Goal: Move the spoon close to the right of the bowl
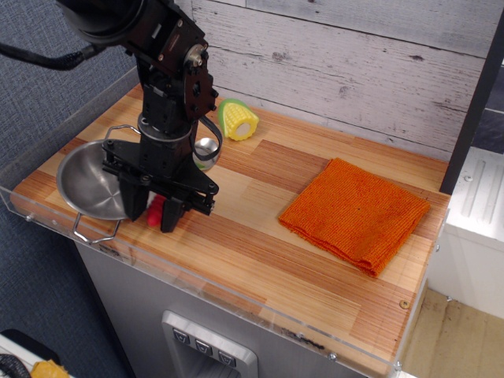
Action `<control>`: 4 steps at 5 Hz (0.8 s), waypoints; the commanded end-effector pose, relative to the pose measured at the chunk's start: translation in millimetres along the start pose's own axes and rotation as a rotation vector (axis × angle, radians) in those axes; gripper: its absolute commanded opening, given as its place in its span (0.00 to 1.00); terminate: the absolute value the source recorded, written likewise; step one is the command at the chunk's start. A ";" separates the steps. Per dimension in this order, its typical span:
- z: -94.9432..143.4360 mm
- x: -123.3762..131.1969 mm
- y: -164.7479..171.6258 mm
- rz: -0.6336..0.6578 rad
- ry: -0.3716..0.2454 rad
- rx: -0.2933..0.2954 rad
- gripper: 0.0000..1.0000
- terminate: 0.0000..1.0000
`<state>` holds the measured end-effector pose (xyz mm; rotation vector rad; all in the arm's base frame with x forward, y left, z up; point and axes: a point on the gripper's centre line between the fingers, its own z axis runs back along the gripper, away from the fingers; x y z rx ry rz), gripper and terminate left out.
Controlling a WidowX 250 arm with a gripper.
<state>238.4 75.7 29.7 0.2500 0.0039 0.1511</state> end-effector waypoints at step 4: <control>54.5 6.4 -0.7 0.035 -0.105 0.035 1.00 1.00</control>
